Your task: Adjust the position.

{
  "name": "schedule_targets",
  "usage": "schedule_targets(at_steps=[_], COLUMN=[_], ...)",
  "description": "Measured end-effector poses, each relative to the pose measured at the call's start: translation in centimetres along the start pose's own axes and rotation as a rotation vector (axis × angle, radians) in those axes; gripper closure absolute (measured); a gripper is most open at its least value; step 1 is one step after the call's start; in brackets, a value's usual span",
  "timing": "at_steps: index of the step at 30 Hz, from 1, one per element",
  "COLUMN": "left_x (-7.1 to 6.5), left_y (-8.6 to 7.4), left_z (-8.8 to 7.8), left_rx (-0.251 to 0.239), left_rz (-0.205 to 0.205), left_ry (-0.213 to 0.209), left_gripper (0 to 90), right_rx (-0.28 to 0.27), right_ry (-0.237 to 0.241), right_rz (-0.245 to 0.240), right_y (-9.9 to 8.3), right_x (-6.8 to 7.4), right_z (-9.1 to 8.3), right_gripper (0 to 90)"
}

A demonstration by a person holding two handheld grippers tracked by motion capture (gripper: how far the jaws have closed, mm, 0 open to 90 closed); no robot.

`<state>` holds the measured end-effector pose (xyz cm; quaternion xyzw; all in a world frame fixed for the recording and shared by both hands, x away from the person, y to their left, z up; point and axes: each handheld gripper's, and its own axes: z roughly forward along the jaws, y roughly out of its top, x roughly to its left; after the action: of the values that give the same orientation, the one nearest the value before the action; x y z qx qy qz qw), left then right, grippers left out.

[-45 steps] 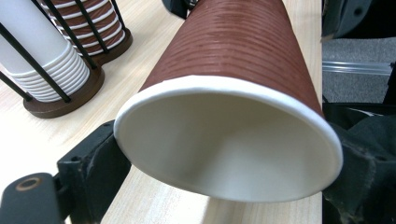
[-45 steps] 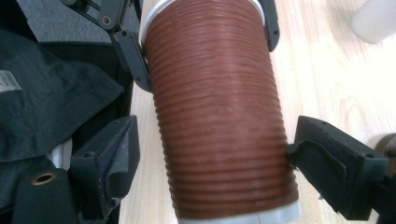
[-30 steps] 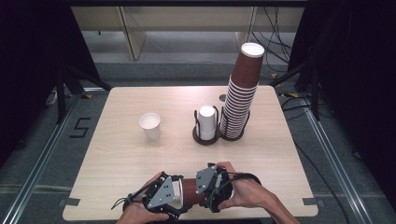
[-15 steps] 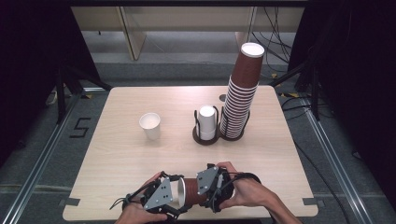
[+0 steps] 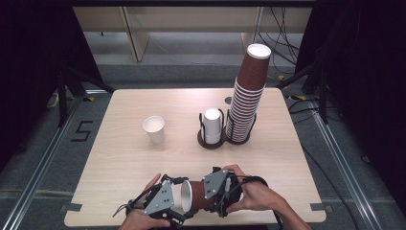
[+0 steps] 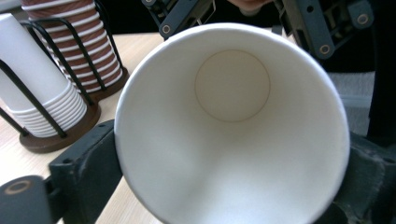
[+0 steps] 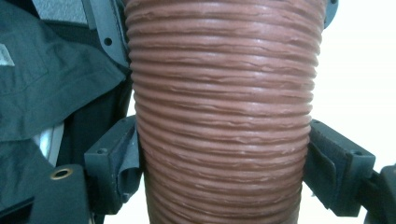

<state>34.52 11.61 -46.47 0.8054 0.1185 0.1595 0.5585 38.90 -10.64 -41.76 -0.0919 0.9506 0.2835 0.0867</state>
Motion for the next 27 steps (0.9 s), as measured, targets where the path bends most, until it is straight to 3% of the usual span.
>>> schedule_targets(at_steps=[1,2,5,11,14,16,21,27], left_x=[0.1,0.2,0.5,1.1,1.1,0.9,0.9,0.9], left_y=[-0.1,-0.1,-0.2,-0.5,-0.4,-0.4,-0.3,-0.2], left_z=[0.0,-0.1,-0.3,-0.5,-0.5,-0.5,-0.5,-0.6], left_rx=[-0.021,-0.047,-0.088,-0.157,-0.191,-0.192,-0.209,-0.243], left_rz=[-0.023,-0.041,-0.096,-0.182,-0.192,-0.197,-0.206,-0.244], left_ry=[-0.003,-0.006,-0.004,-0.007,-0.008,-0.001,0.01,0.027], left_gripper=[7.2,7.1,6.8,9.7,10.3,10.5,5.9,4.5], right_rx=[-0.002,-0.024,-0.094,-0.199,-0.223,-0.248,-0.261,-0.293], right_ry=[-0.005,0.011,0.031,0.015,0.004,0.033,0.045,0.061], right_rz=[0.04,0.028,0.058,0.121,0.132,0.163,0.167,0.194], right_y=[-0.1,-0.1,-0.5,-1.4,-1.6,-1.6,-1.6,-1.4], right_x=[0.2,-0.1,-0.5,-1.2,-1.4,-1.3,-1.3,-1.3], right_z=[-0.3,-0.4,-0.8,-2.0,-2.1,-2.0,-1.3,-0.8], right_gripper=[21.5,21.5,21.5,21.3,21.1,21.0,20.9,20.6])
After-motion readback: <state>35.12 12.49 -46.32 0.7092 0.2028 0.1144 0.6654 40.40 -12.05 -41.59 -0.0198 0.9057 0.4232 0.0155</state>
